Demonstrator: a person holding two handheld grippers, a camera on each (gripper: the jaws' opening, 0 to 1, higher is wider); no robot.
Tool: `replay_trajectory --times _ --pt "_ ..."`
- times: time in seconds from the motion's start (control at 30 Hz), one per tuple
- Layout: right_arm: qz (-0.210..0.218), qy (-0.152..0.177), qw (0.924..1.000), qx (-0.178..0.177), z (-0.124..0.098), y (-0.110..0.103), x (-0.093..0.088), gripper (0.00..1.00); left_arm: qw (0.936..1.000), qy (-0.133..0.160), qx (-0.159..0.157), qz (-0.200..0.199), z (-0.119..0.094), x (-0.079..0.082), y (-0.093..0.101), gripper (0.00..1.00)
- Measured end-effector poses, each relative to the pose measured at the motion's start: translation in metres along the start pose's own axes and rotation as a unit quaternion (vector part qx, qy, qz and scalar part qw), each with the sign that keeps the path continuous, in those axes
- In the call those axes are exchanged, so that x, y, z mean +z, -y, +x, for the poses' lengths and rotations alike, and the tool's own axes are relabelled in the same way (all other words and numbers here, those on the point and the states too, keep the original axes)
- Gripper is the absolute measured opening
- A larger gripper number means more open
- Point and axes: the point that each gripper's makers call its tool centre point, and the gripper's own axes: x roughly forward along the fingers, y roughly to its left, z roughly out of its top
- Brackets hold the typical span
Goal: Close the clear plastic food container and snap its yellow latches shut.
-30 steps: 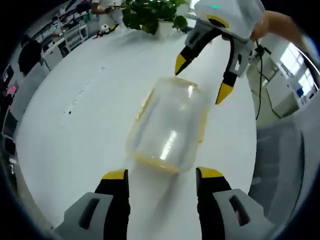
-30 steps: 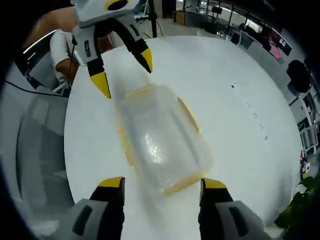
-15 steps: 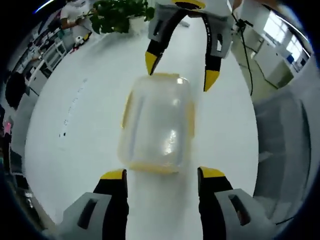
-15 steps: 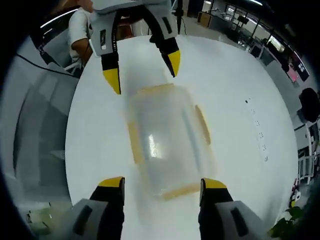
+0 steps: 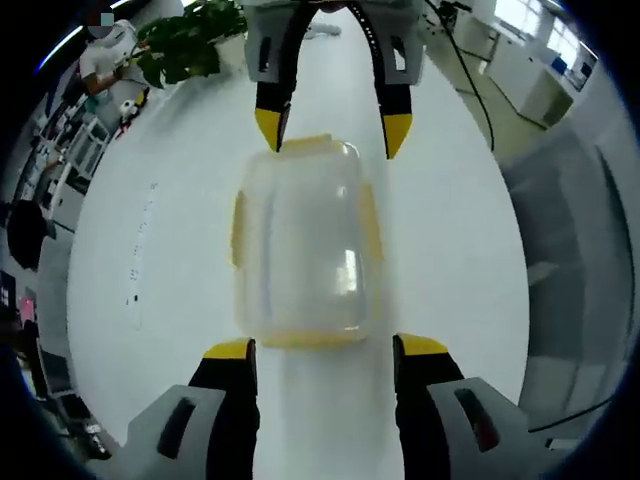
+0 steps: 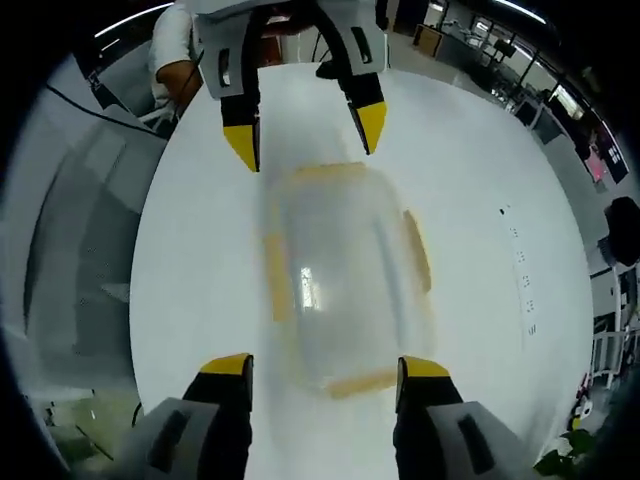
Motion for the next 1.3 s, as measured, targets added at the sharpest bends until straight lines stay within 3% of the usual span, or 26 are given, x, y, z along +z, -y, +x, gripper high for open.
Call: replay_trajectory --times 0.43,0.7,1.3 --pt "-0.004 0.026 0.9996 0.008 0.004 0.001 0.026 0.52 0.9996 0.028 -0.007 0.007 0.005 0.028 0.001 0.51" --pt "-0.030 0.041 0.9986 0.016 0.008 -0.002 0.038 0.49 0.9989 0.045 -0.010 0.011 0.008 0.046 0.000 0.52" --pt "-0.028 0.061 0.9976 0.015 0.015 0.014 0.046 0.48 0.9977 0.066 -0.010 -0.011 0.011 0.052 0.006 0.54"
